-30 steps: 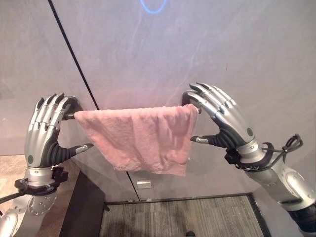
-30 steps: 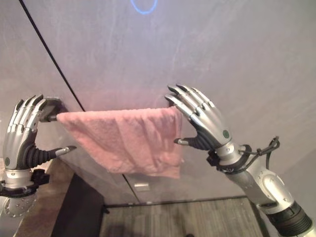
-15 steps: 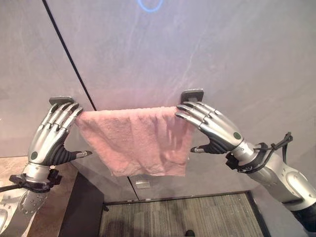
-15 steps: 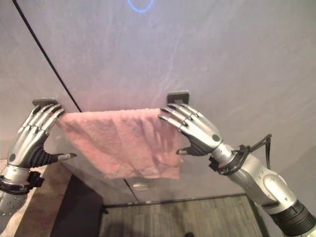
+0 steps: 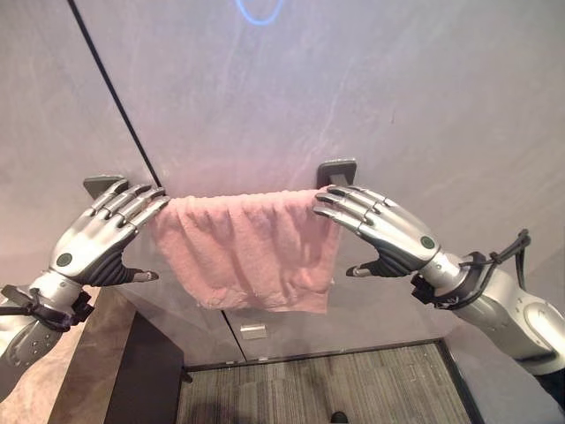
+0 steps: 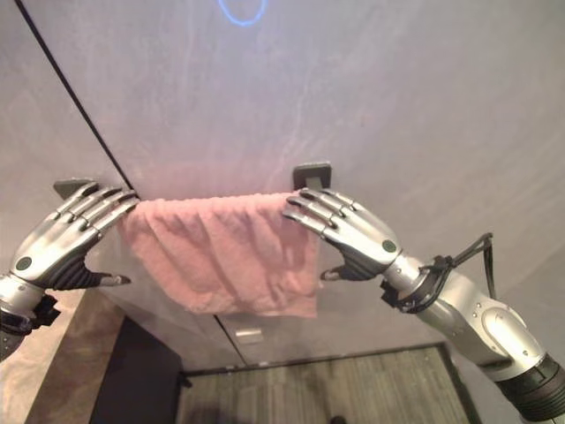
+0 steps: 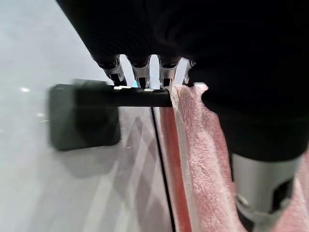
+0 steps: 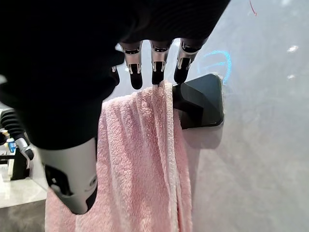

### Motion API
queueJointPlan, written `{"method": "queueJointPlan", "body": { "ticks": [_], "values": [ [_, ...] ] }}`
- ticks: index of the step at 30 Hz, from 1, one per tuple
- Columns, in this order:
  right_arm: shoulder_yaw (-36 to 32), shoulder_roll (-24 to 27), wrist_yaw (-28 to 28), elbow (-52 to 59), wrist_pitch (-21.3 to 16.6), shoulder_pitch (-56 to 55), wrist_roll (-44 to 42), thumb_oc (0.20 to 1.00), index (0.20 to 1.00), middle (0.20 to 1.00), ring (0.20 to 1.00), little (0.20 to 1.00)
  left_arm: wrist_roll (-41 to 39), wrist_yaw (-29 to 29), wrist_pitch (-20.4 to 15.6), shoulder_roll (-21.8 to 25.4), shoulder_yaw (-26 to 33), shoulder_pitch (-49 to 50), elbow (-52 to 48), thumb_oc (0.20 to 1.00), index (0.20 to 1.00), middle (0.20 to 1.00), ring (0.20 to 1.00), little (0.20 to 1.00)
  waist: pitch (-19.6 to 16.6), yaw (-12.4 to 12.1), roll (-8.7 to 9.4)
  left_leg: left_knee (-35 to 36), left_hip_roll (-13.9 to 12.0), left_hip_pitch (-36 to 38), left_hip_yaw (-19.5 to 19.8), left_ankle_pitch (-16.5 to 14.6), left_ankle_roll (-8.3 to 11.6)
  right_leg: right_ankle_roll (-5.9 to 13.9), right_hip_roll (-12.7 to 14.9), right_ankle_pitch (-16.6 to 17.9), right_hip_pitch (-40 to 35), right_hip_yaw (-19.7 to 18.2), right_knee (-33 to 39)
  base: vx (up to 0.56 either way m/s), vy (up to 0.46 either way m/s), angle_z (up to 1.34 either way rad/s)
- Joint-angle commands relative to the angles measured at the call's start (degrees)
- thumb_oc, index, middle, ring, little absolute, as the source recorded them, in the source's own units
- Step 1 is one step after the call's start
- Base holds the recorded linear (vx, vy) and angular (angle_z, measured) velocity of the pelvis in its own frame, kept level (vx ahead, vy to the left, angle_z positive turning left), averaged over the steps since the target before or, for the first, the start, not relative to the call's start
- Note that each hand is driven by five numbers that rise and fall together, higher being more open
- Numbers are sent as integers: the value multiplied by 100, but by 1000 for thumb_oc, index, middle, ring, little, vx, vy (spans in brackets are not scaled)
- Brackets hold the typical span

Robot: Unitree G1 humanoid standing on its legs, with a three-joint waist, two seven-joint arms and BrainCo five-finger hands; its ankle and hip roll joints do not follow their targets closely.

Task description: Put brush and paste in cup on sink, flatten towel.

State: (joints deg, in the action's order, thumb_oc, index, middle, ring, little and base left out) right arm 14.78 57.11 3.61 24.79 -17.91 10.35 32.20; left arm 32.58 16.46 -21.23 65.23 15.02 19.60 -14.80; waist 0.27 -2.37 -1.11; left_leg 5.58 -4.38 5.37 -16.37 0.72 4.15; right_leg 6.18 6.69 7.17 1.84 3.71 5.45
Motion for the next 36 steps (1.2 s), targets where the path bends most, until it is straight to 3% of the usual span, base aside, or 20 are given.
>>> {"method": "queueJointPlan", "body": {
  "ticks": [1, 15, 29, 36],
  "values": [
    [261, 419, -337, 191, -66, 82, -366, 1000, 1000, 1000, 1000, 1000, 122, -810, -301, 564, -97, 474, -135, 1000, 1000, 1000, 1000, 1000, -66, 104, 44, -58, -245, -10, 92, 4, 152, 344, 295, -28, -77, 6, -133, 6, -9, -13],
    [124, 581, -809, -151, 101, 35, -212, 1000, 1000, 1000, 1000, 1000, -459, -1409, -94, 577, 1721, 1296, -826, 1000, 1000, 1000, 1000, 1000, -64, -27, 26, -58, -286, 6, 116, 12, 176, 306, 235, -53, -111, 16, -92, 5, -6, -5],
    [-345, 154, -491, 188, 128, 207, -157, 1000, 1000, 1000, 1000, 1000, -324, -1263, 87, 185, 2724, 2082, -727, 1000, 1000, 1000, 1000, 1000, -38, -246, 53, -58, -259, -10, 180, -8, 150, 294, 231, -66, -146, 82, -85, 0, 0, 0],
    [-626, 49, -417, 358, 162, 89, -220, 1000, 1000, 1000, 1000, 1000, -281, -1226, 152, 43, 2832, 2101, -772, 1000, 1000, 1000, 1000, 1000, -34, -262, 107, -58, -245, -18, 208, -21, 136, 289, 233, -74, -158, 100, -89, 2, 6, 4]
  ]
}}
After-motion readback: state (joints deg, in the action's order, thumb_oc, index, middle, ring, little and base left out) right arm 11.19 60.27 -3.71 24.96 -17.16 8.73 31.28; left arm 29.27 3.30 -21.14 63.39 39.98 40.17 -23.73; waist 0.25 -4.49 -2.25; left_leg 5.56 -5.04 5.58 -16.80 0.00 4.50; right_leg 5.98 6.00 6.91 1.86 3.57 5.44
